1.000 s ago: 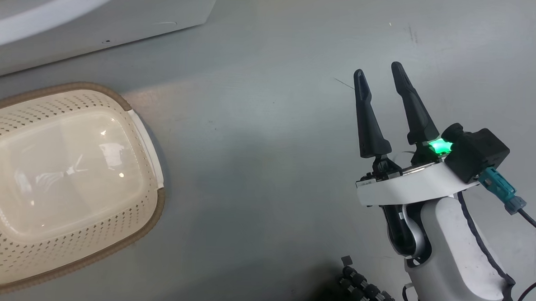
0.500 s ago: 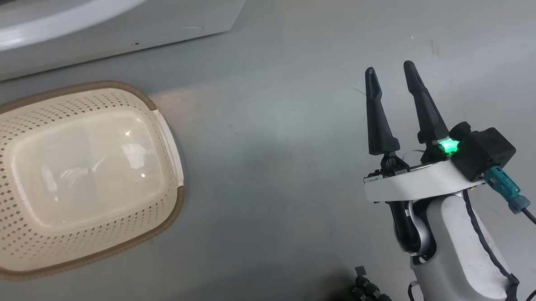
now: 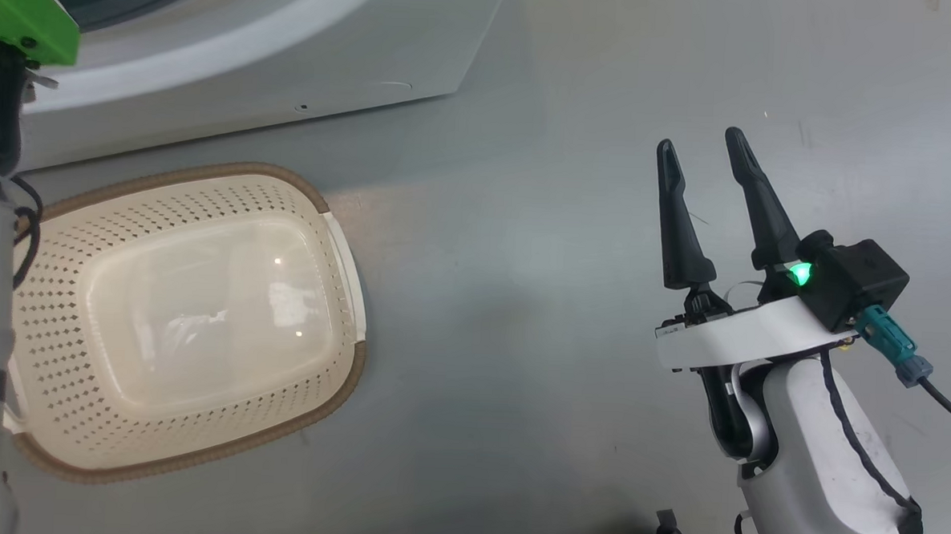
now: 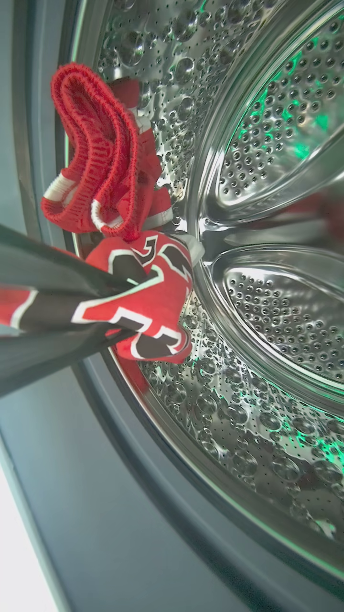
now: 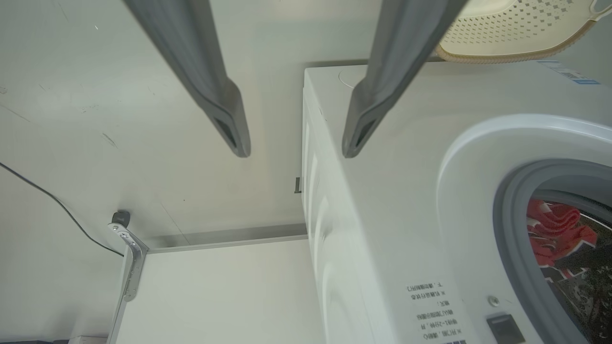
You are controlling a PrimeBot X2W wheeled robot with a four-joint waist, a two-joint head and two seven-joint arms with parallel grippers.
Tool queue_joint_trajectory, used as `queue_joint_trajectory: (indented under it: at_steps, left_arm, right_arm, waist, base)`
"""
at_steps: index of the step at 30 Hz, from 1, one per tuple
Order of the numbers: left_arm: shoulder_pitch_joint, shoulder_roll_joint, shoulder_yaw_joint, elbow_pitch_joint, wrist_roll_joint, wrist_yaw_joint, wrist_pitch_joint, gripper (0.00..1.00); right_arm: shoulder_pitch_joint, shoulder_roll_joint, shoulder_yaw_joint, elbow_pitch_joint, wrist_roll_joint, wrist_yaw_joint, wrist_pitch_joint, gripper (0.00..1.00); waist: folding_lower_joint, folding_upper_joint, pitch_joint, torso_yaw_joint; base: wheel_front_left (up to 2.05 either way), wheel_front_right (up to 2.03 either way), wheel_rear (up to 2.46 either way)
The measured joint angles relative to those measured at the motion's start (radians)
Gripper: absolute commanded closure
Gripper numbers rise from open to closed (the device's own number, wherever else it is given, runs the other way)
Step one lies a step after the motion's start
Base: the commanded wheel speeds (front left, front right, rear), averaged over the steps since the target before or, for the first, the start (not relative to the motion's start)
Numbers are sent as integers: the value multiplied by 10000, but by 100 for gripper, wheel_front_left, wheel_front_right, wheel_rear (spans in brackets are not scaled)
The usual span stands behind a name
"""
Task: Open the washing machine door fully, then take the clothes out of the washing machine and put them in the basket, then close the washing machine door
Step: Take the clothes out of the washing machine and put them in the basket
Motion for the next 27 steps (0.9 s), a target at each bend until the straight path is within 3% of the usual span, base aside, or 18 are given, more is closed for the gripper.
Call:
queue_joint_trajectory:
  at_steps: [21, 27]
  left_arm:
    - [3247, -435, -646, -1267, 809, 21, -3302, 100]
    - [4092, -489, -619, -1883, 1058, 431, -3549, 100]
  right_arm:
    - [1312, -8, -500, 688, -658, 337, 0, 0]
    - [1780, -8, -504, 690, -656, 431, 0, 0]
  waist:
    - [-1, 0, -2111, 872]
    - [-1, 0, -2884, 1192]
  base:
    - [0, 0, 0]
    - [0, 0, 0]
